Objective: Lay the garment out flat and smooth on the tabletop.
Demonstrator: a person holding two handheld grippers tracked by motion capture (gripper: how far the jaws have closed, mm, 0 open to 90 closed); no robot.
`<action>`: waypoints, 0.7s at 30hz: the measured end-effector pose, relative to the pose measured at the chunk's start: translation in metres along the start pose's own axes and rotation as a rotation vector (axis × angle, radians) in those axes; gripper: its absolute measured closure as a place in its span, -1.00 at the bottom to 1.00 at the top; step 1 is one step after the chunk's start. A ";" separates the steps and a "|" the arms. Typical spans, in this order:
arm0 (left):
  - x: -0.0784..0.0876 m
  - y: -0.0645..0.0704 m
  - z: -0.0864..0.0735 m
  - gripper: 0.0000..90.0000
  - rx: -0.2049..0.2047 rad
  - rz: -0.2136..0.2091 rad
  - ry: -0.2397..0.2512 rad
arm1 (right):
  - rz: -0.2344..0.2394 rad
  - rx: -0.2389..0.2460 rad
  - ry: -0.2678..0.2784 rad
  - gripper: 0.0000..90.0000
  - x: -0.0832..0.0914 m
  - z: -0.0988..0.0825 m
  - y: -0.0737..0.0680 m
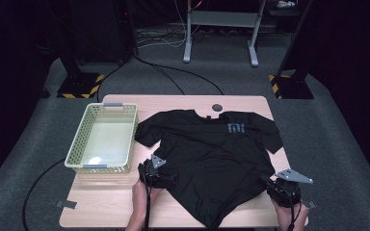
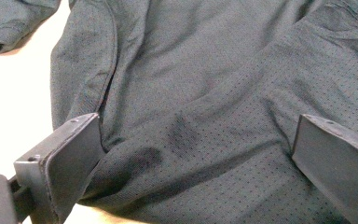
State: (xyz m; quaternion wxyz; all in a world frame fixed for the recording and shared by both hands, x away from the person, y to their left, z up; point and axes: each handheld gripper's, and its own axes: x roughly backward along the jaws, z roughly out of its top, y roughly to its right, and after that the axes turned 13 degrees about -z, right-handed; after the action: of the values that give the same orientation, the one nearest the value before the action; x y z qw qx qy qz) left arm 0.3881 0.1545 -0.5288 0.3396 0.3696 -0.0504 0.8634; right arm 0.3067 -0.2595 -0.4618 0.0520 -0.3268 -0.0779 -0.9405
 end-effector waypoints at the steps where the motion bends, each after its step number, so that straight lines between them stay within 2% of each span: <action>1: 0.000 0.000 0.000 -0.96 0.000 0.000 0.000 | -0.005 -0.005 -0.003 0.94 0.002 -0.002 0.001; 8: 0.000 0.000 0.000 -0.96 0.000 0.000 0.000 | -0.039 -0.031 -0.007 0.94 0.015 -0.022 0.011; 15: 0.000 0.000 0.000 -0.96 0.000 0.000 0.000 | -0.076 -0.081 -0.042 0.94 0.027 -0.047 0.024; 20: 0.000 0.000 0.000 -0.96 0.001 0.001 0.001 | -0.089 -0.101 -0.104 0.94 0.037 -0.064 0.033; 21: 0.000 0.000 0.000 -0.96 -0.001 0.001 0.001 | -0.087 -0.099 -0.139 0.93 0.041 -0.068 0.035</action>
State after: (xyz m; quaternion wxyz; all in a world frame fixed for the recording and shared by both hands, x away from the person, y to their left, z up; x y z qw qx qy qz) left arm 0.3880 0.1544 -0.5288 0.3392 0.3692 -0.0508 0.8637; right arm 0.2392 -0.3084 -0.4849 -0.0106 -0.3897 -0.0488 -0.9196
